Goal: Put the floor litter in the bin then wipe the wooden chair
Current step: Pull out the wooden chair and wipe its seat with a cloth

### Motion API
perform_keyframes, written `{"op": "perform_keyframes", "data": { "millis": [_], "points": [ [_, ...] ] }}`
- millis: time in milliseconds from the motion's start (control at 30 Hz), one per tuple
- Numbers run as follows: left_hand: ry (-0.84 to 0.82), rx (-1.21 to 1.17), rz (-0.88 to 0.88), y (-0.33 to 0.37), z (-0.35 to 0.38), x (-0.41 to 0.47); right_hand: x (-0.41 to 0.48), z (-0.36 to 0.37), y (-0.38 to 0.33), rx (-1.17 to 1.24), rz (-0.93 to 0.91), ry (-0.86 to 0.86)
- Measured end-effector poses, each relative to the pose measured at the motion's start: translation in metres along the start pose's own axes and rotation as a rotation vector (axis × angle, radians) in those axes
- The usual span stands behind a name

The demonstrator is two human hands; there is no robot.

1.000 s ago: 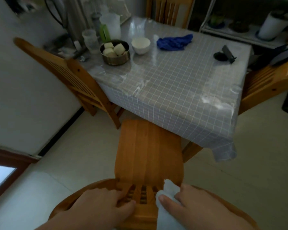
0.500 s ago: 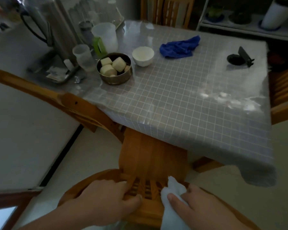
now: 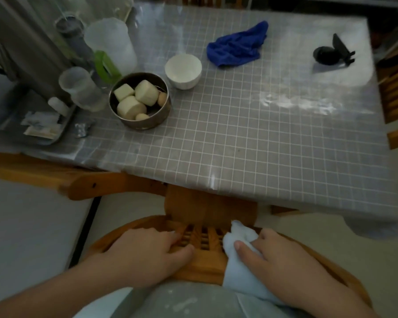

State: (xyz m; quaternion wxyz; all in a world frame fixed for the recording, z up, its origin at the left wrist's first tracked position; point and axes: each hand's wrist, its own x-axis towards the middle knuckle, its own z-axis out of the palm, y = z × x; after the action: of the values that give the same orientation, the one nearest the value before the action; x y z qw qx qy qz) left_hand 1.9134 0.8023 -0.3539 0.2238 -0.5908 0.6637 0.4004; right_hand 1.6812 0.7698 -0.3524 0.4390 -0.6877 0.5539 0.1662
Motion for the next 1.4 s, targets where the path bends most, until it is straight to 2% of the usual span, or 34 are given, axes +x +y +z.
{"op": "perform_keyframes", "data": {
  "millis": [133, 400, 767, 1100, 1300, 1400],
  "points": [
    [-0.009, 0.053, 0.036, -0.013, -0.013, 0.001, 0.007, 0.001, -0.006, -0.064, -0.017, 0.003],
    [-0.005, -0.08, -0.015, -0.039, -0.018, 0.001, 0.024, -0.004, -0.034, -0.054, -0.039, -0.008],
    [0.03, 0.023, 0.013, -0.067, -0.033, 0.015, 0.044, 0.008, -0.046, -0.038, -0.013, -0.033],
    [-0.038, -0.214, 0.001, -0.055, -0.013, 0.006, 0.032, 0.012, -0.046, -0.032, 0.073, -0.078],
    [-0.009, -0.161, 0.002, -0.046, -0.008, 0.002, 0.023, 0.021, -0.034, -0.006, 0.078, -0.065],
    [-0.049, -0.136, -0.003, -0.046, -0.008, 0.003, 0.024, 0.022, -0.032, 0.016, 0.11, -0.079]
  ]
}}
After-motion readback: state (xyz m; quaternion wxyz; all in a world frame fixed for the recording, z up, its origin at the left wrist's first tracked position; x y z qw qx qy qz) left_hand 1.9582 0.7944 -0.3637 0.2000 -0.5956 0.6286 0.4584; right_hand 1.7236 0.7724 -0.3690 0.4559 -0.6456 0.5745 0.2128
